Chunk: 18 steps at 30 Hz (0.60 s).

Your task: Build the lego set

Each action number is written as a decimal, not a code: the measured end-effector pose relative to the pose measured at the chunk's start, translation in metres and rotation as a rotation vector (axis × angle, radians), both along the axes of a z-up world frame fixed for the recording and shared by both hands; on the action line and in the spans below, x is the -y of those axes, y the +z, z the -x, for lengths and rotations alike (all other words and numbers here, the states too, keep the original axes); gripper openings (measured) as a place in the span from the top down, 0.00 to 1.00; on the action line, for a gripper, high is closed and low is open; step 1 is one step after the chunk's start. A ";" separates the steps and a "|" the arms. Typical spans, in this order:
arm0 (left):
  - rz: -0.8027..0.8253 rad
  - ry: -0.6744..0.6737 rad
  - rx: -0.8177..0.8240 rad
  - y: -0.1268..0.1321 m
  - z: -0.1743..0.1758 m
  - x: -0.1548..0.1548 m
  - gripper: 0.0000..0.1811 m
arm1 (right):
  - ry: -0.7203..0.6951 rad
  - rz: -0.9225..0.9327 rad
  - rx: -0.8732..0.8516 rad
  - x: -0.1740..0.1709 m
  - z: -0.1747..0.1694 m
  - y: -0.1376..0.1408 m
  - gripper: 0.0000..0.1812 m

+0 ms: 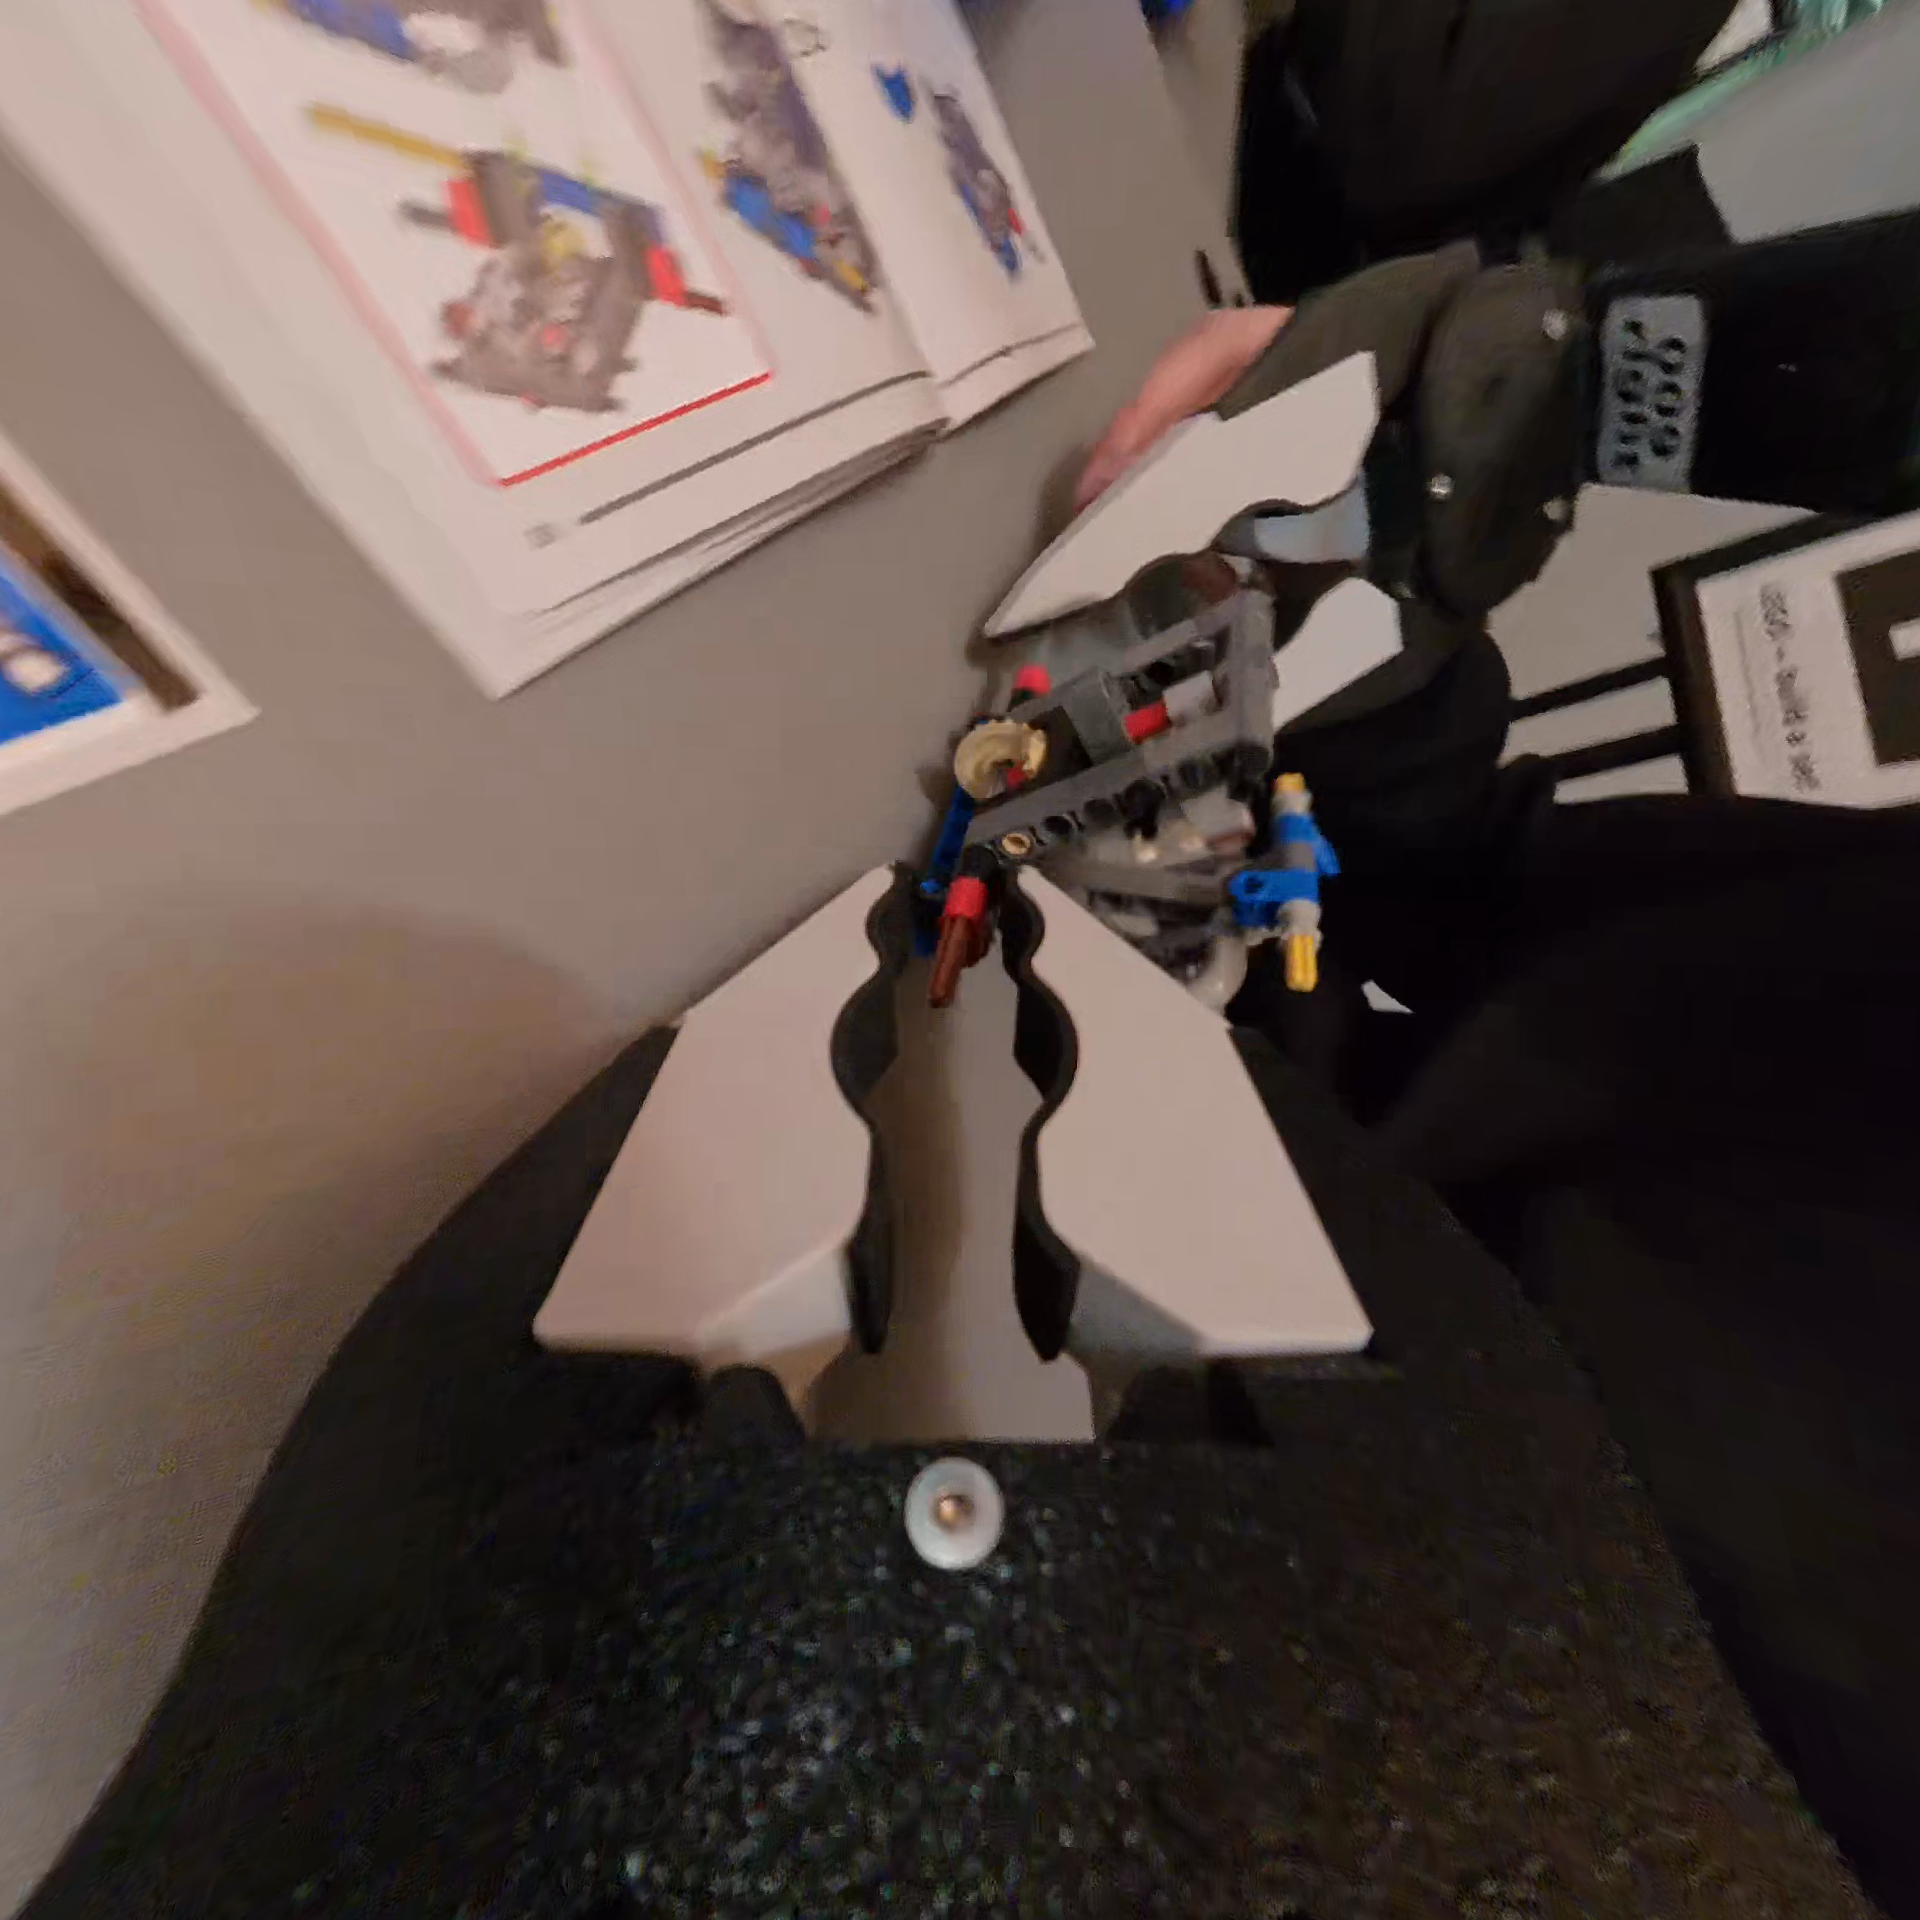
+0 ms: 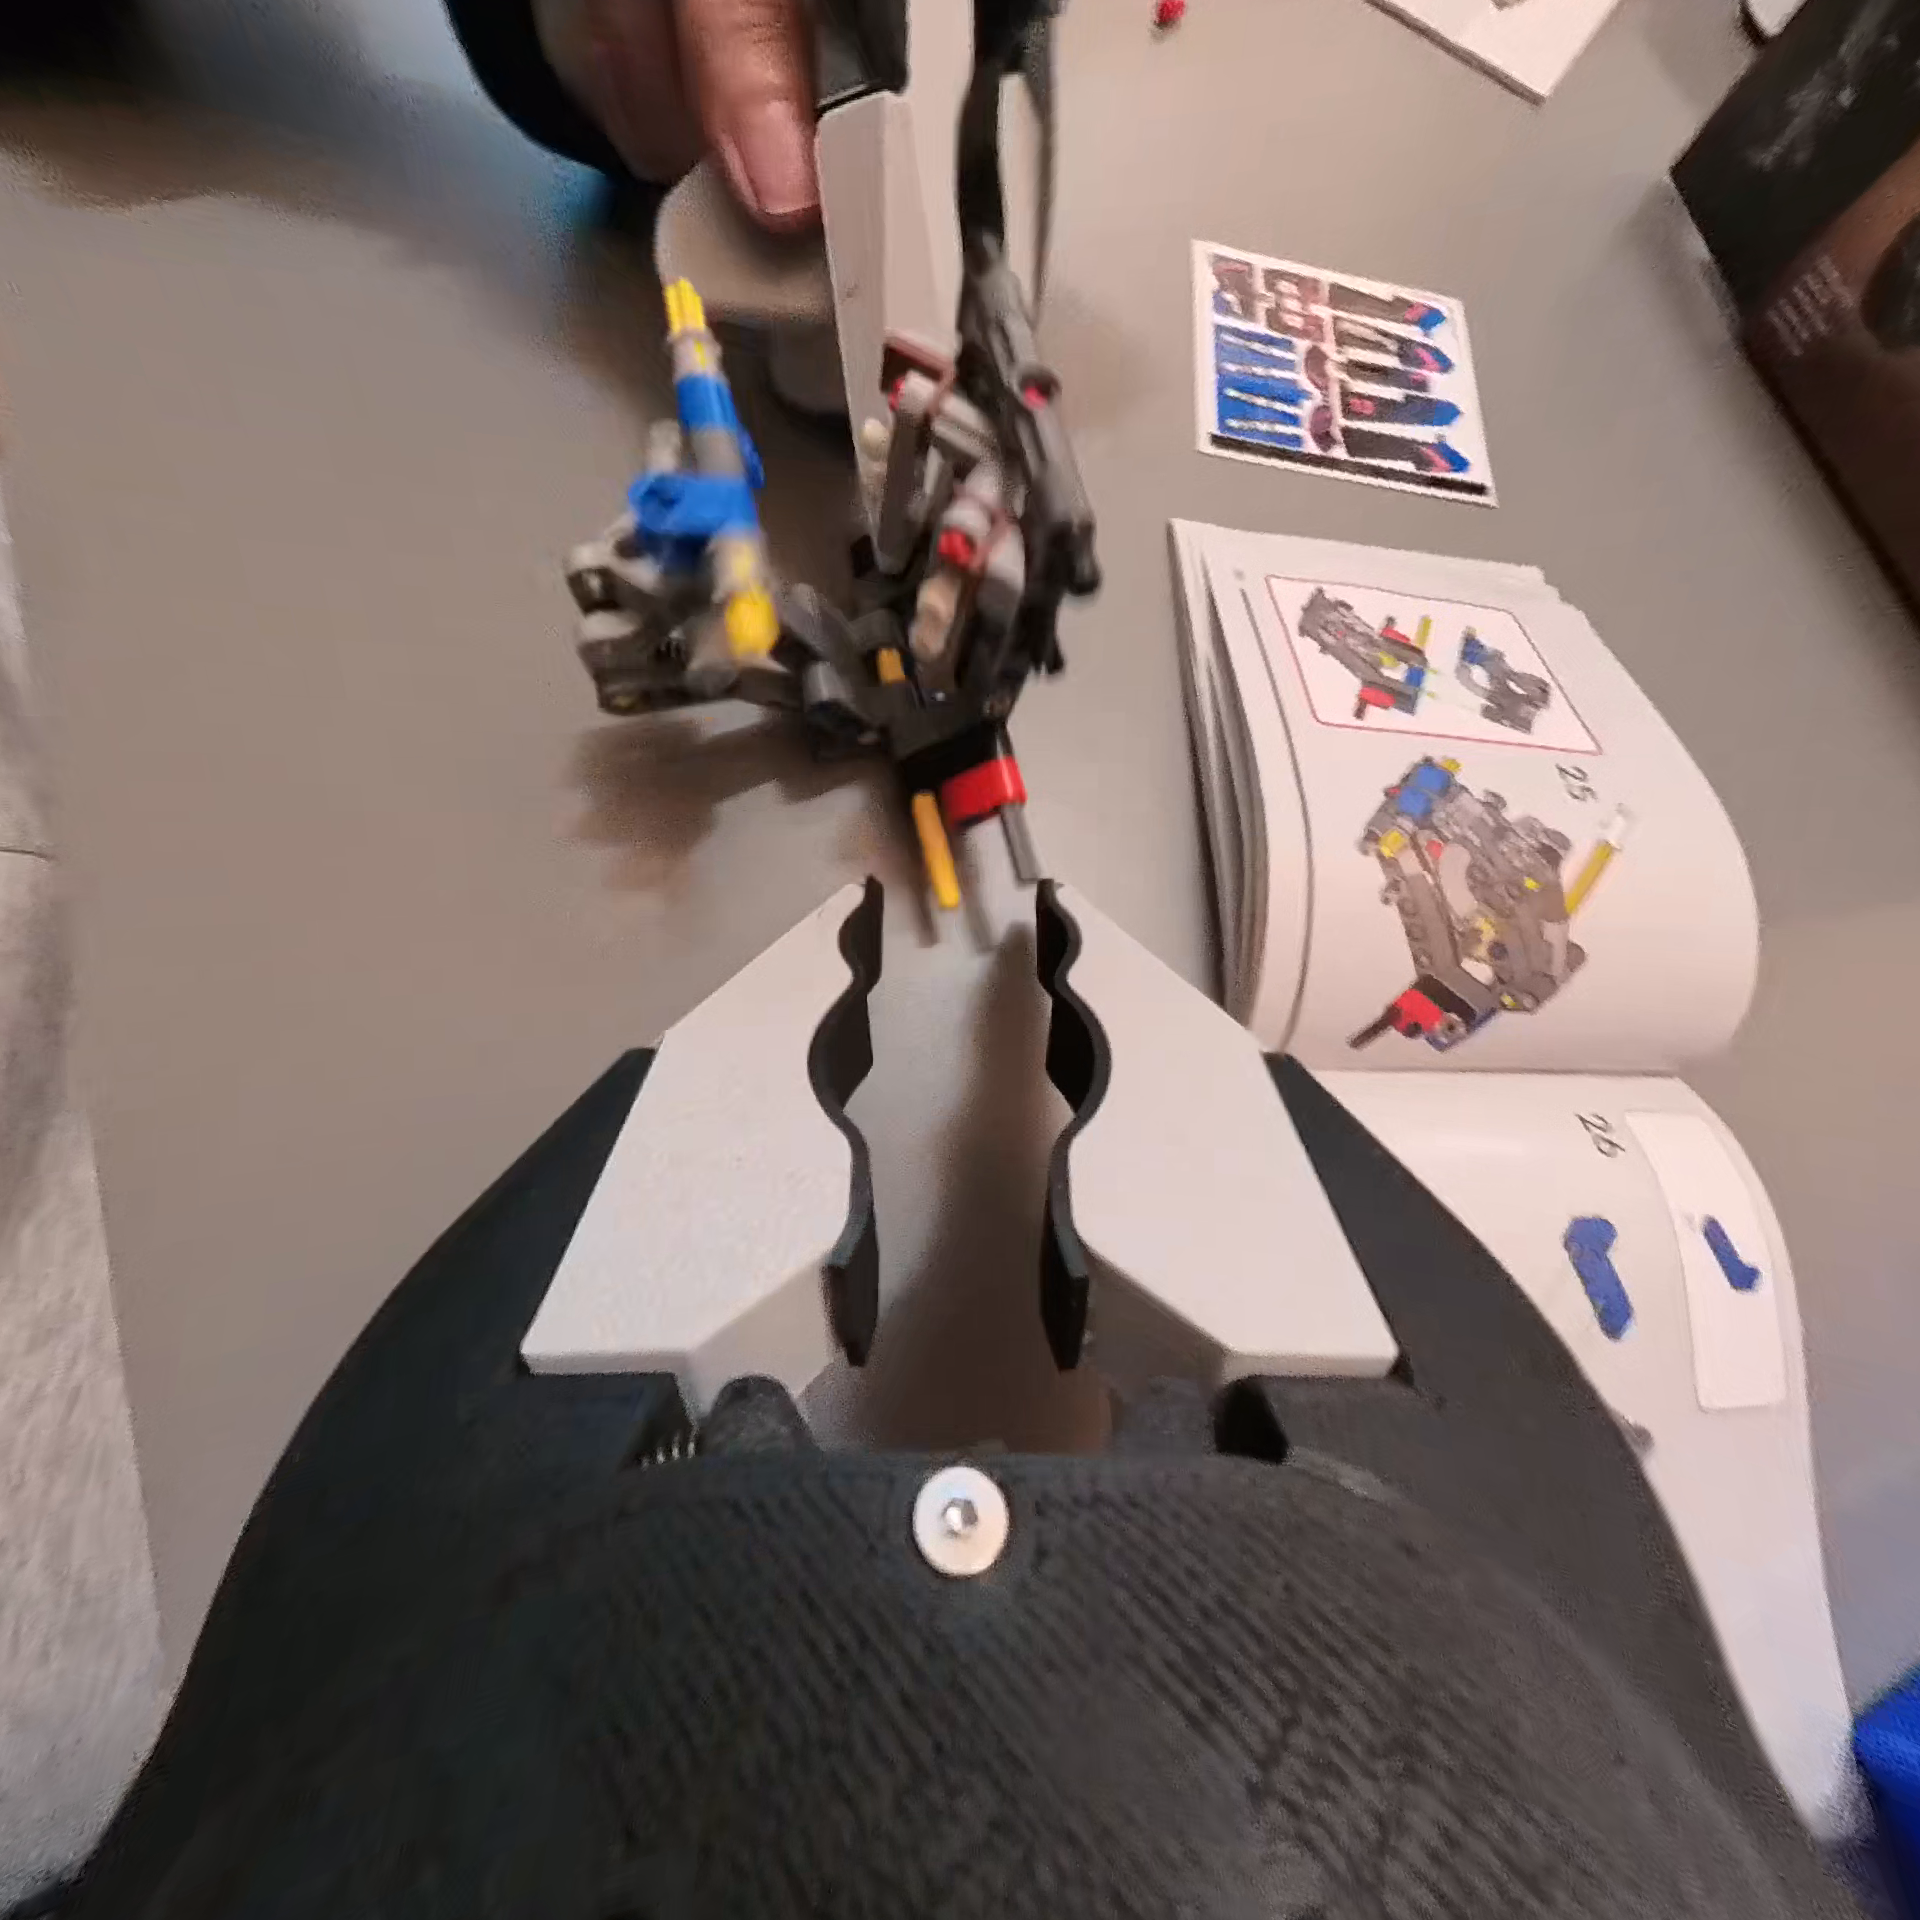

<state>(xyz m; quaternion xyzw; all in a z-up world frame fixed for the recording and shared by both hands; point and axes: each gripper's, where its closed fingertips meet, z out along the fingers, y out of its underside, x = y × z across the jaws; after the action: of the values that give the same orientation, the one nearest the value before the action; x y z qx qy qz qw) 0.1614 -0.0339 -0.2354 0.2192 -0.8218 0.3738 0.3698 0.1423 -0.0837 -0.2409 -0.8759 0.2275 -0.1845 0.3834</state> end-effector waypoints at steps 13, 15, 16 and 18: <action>-0.013 -0.054 0.309 -0.001 -0.010 -0.007 0.85 | 0.028 0.066 0.162 0.001 -0.009 0.007 0.90; -0.009 -0.092 0.448 -0.001 -0.013 -0.014 0.85 | 0.038 0.081 0.165 0.003 -0.010 0.006 0.90; -0.001 -0.093 0.542 0.000 -0.019 -0.016 0.85 | 0.038 0.091 0.167 0.004 -0.012 0.005 0.90; 0.045 -0.144 0.716 0.004 -0.021 -0.020 0.87 | 0.066 0.098 0.175 0.005 -0.013 0.007 0.91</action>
<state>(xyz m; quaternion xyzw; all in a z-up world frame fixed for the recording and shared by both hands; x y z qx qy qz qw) 0.1823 -0.0143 -0.2316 0.0078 -0.9041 0.4178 0.0888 0.1557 -0.0889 -0.2336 -0.8812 0.1546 -0.2585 0.3644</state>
